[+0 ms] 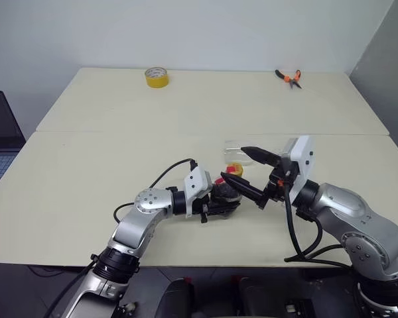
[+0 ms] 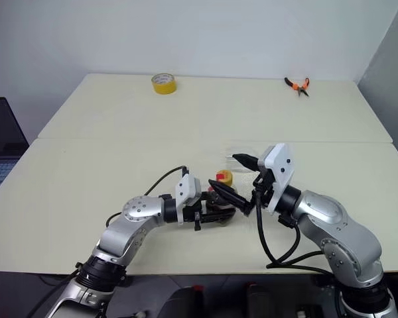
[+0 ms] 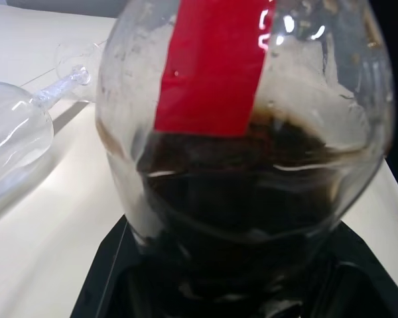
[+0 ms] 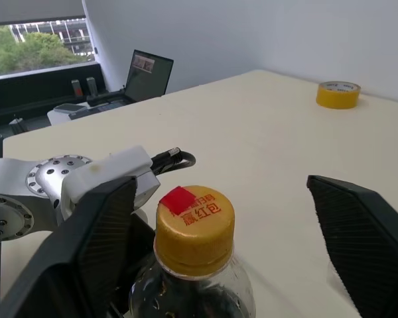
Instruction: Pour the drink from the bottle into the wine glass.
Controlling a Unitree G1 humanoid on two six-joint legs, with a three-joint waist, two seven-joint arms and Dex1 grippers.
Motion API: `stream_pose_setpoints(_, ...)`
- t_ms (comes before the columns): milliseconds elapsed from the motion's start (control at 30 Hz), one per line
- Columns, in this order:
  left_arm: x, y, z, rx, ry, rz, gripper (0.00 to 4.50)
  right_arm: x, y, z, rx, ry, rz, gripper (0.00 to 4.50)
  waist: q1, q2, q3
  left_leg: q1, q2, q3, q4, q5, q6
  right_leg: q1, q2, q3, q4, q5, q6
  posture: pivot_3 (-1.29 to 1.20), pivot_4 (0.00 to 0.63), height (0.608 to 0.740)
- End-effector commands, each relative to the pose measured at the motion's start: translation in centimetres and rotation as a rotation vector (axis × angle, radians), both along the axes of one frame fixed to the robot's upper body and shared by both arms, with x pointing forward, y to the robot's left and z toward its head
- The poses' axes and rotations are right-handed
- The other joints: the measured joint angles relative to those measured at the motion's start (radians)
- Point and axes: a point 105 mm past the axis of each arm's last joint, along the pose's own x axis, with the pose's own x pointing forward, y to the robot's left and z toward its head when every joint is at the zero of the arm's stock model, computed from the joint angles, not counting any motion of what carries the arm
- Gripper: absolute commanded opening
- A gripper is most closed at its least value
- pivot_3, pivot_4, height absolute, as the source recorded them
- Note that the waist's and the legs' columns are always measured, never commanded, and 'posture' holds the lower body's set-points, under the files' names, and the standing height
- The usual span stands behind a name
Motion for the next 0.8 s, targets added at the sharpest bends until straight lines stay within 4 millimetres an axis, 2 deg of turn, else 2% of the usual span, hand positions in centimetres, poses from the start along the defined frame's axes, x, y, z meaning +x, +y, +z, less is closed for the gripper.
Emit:
stream_pose_setpoints(33, -0.2, -0.5, 1.1, -0.023, -0.059, -0.025, 1.95, -0.1, 0.0, 0.5, -0.010, -0.028, 0.000, 3.30, 0.000, 0.000, 0.000, 0.000, 0.000, 0.000, 0.000, 0.000, 0.000, 0.000, 0.000, 0.000, 0.000, 0.000, 0.000, 0.00, 0.150, 0.740)
stream_pose_setpoints(167, -0.1, -0.5, 1.1, -0.020, -0.064, -0.022, 1.94, 0.0, -0.2, 0.4, -0.016, -0.027, -0.005, 1.82, 0.000, 0.000, 0.000, 0.000, 0.000, 0.000, 0.000, 0.000, 0.000, 0.000, 0.000, 0.000, 0.000, 0.000, 0.000, 0.00, 0.150, 0.740)
stream_pose_setpoints(233, -0.1, -0.5, 1.1, -0.020, -0.065, -0.021, 1.94, 0.0, -0.2, 0.4, -0.020, -0.027, -0.002, 1.25, 0.000, 0.000, 0.000, 0.000, 0.000, 0.000, 0.000, 0.000, 0.000, 0.000, 0.000, 0.000, 0.000, 0.000, 0.000, 0.00, 0.150, 0.740)
stream_pose_setpoints(533, -0.1, -0.2, 0.9, -0.016, -0.061, -0.015, 1.40, -0.3, -0.9, 0.6, -0.029, -0.093, 0.085, 1.25, 0.000, 0.000, 0.000, 0.000, 0.000, 0.000, 0.000, 0.000, 0.000, 0.000, 0.000, 0.000, 0.000, 0.000, 0.000, 0.00, 0.150, 0.740)
stream_pose_setpoints(800, -0.3, -0.2, 1.0, -0.015, -0.065, -0.015, 1.15, 1.6, -2.5, -0.8, -0.232, -0.136, 0.247, 1.25, -0.001, 0.000, 0.000, 0.000, 0.000, 0.000, 0.000, 0.000, 0.000, 0.000, 0.000, 0.000, 0.000, 0.000, 0.000, 0.00, 0.150, 0.740)
